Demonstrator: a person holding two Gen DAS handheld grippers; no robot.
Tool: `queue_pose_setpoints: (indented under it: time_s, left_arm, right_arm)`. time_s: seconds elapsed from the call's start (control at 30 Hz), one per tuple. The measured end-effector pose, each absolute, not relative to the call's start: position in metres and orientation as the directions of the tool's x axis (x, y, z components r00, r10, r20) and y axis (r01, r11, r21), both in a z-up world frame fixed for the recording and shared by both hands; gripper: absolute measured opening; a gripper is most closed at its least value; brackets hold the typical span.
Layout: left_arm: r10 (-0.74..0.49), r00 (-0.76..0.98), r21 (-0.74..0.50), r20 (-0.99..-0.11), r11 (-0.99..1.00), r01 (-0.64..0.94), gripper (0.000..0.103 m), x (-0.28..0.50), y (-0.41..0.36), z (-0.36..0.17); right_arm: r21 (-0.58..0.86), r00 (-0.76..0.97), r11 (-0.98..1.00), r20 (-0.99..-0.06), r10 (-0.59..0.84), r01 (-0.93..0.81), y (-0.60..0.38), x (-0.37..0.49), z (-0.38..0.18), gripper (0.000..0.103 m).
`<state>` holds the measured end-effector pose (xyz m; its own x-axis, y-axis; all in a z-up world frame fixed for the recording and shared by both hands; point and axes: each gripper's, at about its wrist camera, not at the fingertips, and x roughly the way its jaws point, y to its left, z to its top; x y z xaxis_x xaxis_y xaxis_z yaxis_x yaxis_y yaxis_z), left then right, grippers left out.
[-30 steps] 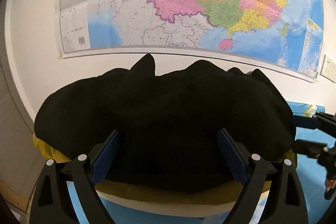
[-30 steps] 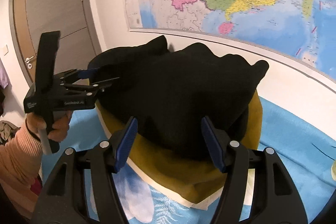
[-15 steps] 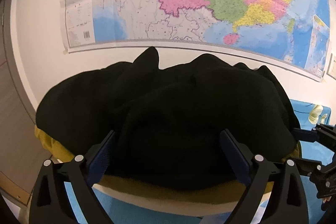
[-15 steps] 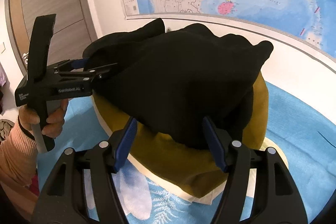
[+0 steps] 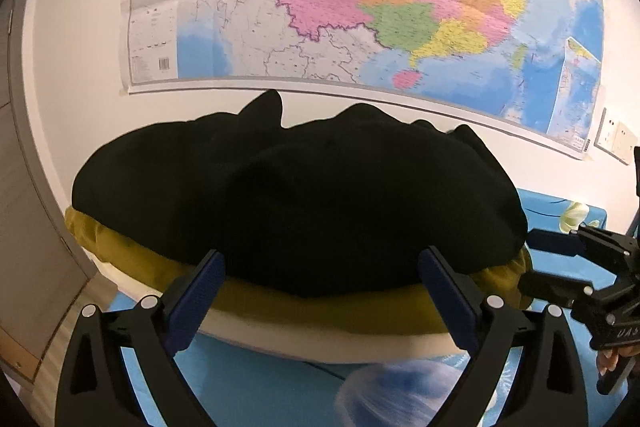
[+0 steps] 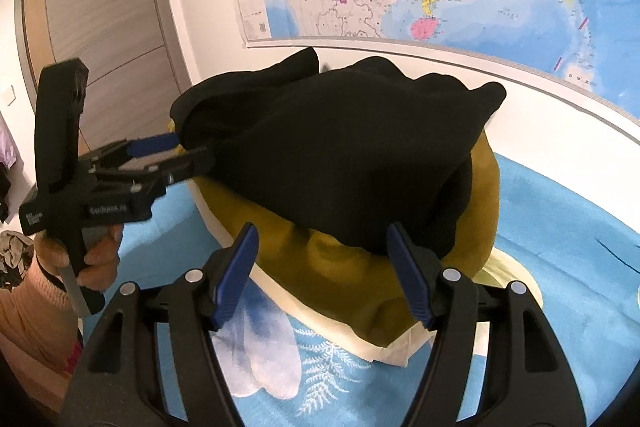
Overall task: Fold large clothes
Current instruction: 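Open both grippers and pull them back from the stacked jacket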
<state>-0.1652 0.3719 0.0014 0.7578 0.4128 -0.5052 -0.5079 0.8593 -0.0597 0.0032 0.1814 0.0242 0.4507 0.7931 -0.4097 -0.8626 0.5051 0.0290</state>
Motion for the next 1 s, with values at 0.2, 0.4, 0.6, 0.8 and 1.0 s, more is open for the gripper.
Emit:
queue_pose_setpoints:
  time_s: [0.2, 0.4, 0.6, 0.8, 1.0]
  left_arm:
    - [0.389, 0.764, -0.080, -0.514, 0.865, -0.495, 0.094, -0.164, 0.368, -0.003]
    - [0.388, 0.776, -0.079, -0.498, 0.870, -0.486, 0.094, -0.151, 0.374, 0.006]
    - [0.400, 0.764, -0.054, -0.507, 0.870, -0.491, 0.094, -0.139, 0.379, 0.006]
    - [0.383, 0.770, -0.061, -0.510, 0.877, -0.477, 0.094, -0.140, 0.380, 0.009]
    - [0.384, 0.780, -0.078, -0.493, 0.874, -0.480, 0.094, -0.147, 0.384, 0.017]
  right_arm:
    - [0.069, 0.480, 0.543, -0.385, 0.788, -0.837, 0.168, 0.013, 0.027, 0.066]
    - [0.251, 0.468, 0.568, -0.362, 0.806, -0.784, 0.158, 0.067, 0.032, 0.058]
    - [0.324, 0.328, 0.447, -0.359, 0.874, -0.834, 0.156, 0.072, 0.032, 0.005]
    - [0.262, 0.374, 0.503, -0.415, 0.829, -0.824, 0.132, 0.051, 0.024, 0.008]
    - [0.261, 0.461, 0.566, -0.368, 0.807, -0.782, 0.117, 0.048, 0.030, 0.023]
